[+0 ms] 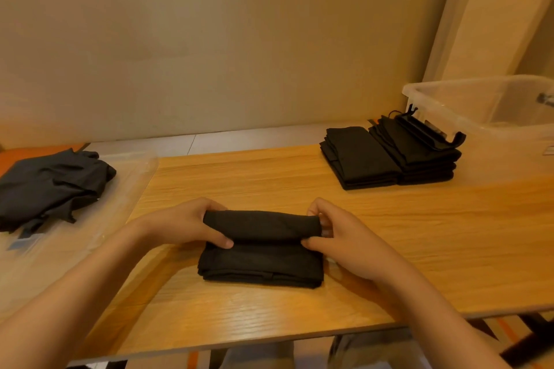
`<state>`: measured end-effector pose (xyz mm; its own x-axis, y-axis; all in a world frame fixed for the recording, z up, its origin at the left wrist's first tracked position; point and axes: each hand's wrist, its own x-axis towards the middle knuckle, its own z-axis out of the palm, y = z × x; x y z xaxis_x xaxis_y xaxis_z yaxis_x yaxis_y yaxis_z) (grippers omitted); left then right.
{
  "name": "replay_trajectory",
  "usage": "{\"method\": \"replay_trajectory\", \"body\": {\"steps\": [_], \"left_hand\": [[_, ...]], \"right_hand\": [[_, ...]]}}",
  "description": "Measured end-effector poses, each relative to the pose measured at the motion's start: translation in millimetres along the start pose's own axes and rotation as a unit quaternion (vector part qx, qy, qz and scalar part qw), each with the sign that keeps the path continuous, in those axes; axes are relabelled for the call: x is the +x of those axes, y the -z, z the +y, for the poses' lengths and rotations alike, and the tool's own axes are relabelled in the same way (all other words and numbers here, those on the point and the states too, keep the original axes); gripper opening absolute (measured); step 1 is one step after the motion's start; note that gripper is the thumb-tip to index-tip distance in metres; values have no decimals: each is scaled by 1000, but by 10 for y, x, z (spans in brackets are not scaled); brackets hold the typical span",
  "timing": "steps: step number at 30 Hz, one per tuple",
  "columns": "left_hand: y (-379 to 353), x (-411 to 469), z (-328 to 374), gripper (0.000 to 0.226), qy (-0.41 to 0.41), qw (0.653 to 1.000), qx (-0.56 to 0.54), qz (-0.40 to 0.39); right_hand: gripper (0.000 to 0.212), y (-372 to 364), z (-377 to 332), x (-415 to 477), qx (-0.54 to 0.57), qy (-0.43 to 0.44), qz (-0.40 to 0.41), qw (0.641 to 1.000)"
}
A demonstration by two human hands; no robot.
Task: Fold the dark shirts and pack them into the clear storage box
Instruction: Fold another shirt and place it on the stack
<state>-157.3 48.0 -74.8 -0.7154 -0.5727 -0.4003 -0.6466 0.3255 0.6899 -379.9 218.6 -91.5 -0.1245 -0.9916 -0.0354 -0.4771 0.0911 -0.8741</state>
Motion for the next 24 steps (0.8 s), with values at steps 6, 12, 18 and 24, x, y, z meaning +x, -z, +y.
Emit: {"method": "replay_trajectory", "body": {"steps": [6,12,18,24], "left_hand": [[35,221,118,102,-28,962,-271,25],[80,865,746,81,-45,970,-230,61],[326,1777,1708,12,-104,974,-186,76],[239,2721,1927,22,-71,982,-150,94]], "right_hand": [[18,152,-10,-50,224,-34,72,971],[15,475,91,39,297,-65,207,930],[27,957,171,433,385,-70,356,849],[47,1040,383,805,409,-110,402,812]]}}
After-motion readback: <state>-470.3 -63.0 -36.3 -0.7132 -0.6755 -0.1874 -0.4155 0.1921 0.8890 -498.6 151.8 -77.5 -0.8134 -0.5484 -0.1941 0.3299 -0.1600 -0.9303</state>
